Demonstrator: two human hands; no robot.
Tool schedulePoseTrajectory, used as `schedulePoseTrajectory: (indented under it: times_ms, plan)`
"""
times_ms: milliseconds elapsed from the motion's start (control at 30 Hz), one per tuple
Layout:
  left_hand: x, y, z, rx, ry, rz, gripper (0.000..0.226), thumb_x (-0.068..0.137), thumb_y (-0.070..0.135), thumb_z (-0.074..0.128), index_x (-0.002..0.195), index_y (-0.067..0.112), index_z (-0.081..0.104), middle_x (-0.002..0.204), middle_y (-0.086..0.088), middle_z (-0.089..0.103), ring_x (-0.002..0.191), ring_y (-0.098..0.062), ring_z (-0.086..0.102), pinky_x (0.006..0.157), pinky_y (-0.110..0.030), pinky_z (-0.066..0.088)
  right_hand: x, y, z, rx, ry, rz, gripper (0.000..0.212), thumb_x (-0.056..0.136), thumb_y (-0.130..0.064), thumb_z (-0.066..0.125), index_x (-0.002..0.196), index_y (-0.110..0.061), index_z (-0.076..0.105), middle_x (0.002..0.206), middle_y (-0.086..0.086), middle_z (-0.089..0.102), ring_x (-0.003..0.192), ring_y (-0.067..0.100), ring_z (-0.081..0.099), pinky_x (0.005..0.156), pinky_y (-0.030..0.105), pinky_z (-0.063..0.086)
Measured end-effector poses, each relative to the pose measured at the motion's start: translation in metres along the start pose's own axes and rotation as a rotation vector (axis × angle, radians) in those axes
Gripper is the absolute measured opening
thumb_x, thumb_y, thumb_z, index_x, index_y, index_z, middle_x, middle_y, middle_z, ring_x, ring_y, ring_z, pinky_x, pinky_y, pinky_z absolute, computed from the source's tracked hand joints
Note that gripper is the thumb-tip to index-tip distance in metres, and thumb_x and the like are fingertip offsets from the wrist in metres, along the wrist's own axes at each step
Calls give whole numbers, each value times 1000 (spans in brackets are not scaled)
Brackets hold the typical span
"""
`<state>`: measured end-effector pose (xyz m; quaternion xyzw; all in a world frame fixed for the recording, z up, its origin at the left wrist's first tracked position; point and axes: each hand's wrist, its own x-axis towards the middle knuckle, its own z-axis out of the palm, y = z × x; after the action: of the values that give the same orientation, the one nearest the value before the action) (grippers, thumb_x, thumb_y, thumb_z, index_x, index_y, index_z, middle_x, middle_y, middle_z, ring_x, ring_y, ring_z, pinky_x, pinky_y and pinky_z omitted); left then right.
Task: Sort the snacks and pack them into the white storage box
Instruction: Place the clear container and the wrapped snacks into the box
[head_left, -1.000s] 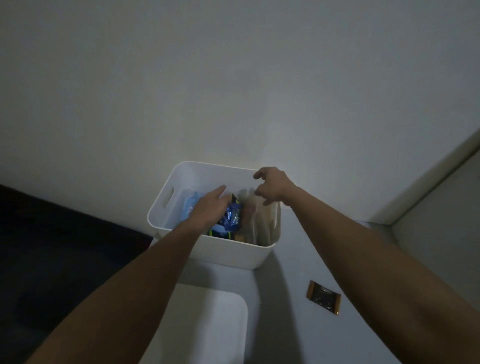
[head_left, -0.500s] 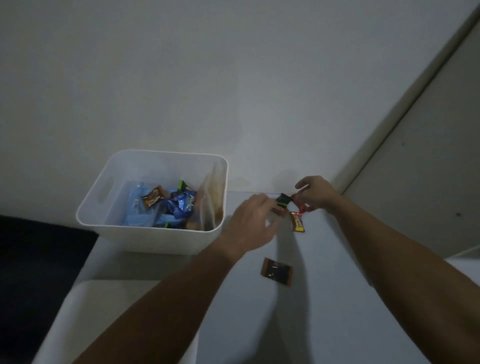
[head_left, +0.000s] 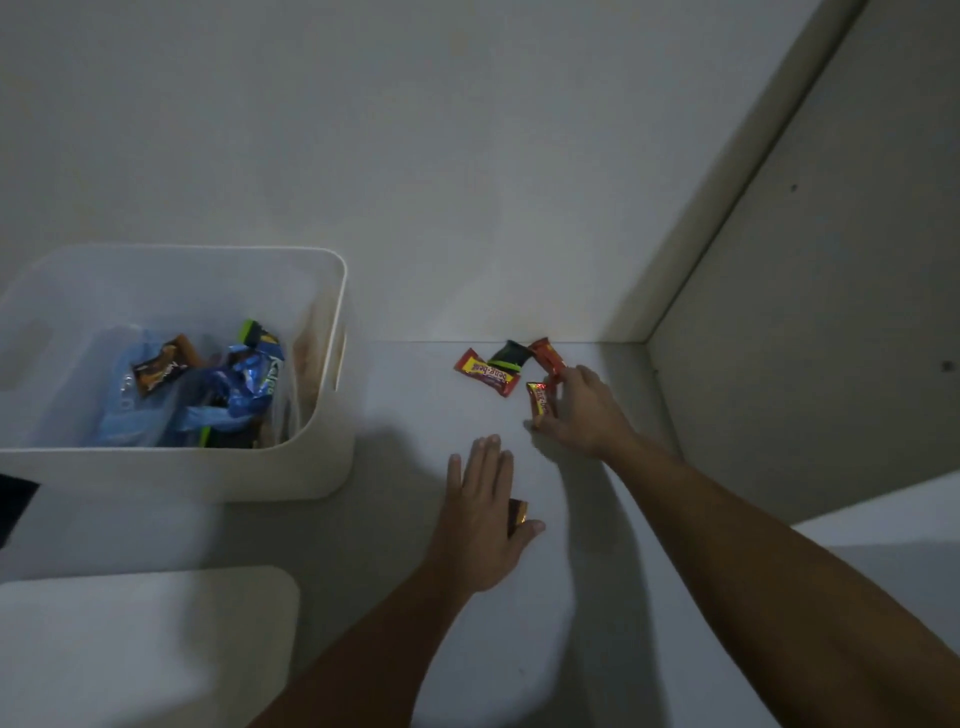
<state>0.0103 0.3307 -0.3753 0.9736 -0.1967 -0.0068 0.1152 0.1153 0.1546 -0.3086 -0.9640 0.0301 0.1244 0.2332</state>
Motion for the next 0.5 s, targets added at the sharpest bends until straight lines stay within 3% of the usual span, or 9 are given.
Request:
schedulePoseTrajectory:
  times_ms: [167,300,400,500]
  plan:
    - [40,-17,5,-6,152,-51,75,90,54,40,145,3,36,157,-18,24,148,-31,17,115,-57,17,15,10,23,-87,98,-82,93,77,-61,57,149,-31,6,161,6,6,148,34,8,114,57,20]
    - [76,-39,13,73,261,1,69,91,46,45,142,-1,41,152,-26,29,145,-38,22,112,-61,19,29,21,33,-128,181,-173,82,86,-58,46,151,-37,1,163,3,-4,148,33,3,113,57,15]
    - [101,-49,12,50,312,20,71,90,47,46,149,11,31,158,-22,15,148,-34,10,117,-58,10,40,29,40,-189,196,-215,68,90,-54,40,150,-40,12,163,2,1,147,32,8,112,57,14]
    - [125,-56,11,80,341,92,66,93,49,41,151,20,28,159,-19,12,148,-37,8,116,-58,12,44,35,48,-254,334,-273,51,92,-49,38,139,-31,41,155,2,29,140,32,27,108,52,23]
